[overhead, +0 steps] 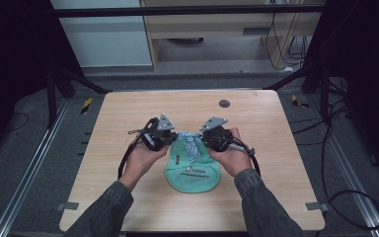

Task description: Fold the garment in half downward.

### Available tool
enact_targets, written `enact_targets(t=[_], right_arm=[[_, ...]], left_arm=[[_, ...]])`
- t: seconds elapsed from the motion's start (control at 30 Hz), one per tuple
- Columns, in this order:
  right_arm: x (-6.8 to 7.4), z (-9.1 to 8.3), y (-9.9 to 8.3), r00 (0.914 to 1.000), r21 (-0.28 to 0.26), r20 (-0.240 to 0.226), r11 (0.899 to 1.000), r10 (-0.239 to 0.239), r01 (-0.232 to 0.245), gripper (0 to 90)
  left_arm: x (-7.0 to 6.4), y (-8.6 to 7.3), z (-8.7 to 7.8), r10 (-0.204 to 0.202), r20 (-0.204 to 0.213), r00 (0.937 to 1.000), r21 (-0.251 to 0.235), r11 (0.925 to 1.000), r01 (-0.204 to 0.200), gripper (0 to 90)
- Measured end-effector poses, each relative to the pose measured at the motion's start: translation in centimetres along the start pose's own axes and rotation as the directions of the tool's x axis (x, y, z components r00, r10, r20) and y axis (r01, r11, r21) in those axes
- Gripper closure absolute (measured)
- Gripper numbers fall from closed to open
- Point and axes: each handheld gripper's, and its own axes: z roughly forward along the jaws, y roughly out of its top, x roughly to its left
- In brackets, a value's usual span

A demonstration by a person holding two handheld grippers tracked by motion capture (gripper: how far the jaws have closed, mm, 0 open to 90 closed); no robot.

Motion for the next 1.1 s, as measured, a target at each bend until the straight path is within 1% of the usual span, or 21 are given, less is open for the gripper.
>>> enact_targets(t=[0.23,0.3,0.33,0.53,0.73,0.87,1.1], right_arm=[[0.5,-0.1,-0.6,1.0000,0.002,-0.006,1.000,0.001,-0.001,81.7],[0.5,-0.2,-0.8,1.0000,0.001,-0.009,1.000,-0.002,0.002,81.6],[0.6,-0.2,-0.9,1.0000,-0.001,-0.009,1.000,-0.001,0.001,81.5],[0.9,-0.5,-1.5,0.9998,0.001,-0.019,1.000,-0.001,0.001,80.7],[1.4,-1.0,-2.4,0.9996,0.003,-0.029,1.000,-0.007,0.007,80.9],[1.6,-1.1,-2.8,0.9993,0.005,-0.036,1.000,-0.007,0.007,80.9],[2.2,-1.4,-3.4,0.9988,0.002,-0.048,1.000,-0.013,0.013,80.8]], left_arm=[[-0.6,-0.6,0.0,-0.001,0.014,0.9999,-0.007,1.0000,0.001,86.6],[-0.7,-0.8,0.0,0.007,0.018,0.9998,-0.003,1.0000,-0.007,86.6],[-0.9,-0.8,0.0,0.001,0.020,0.9998,-0.009,1.0000,-0.001,86.6],[-1.5,-1.2,0.1,0.012,0.032,0.9994,-0.007,0.9999,-0.011,86.4],[-2.4,-1.5,0.0,0.026,0.045,0.9987,-0.004,0.9997,-0.026,86.5],[-2.9,-1.7,-0.2,0.038,0.054,0.9978,0.004,0.9993,-0.038,86.5],[-3.4,-2.4,-0.8,0.038,0.069,0.9969,0.005,0.9992,-0.038,86.5]])
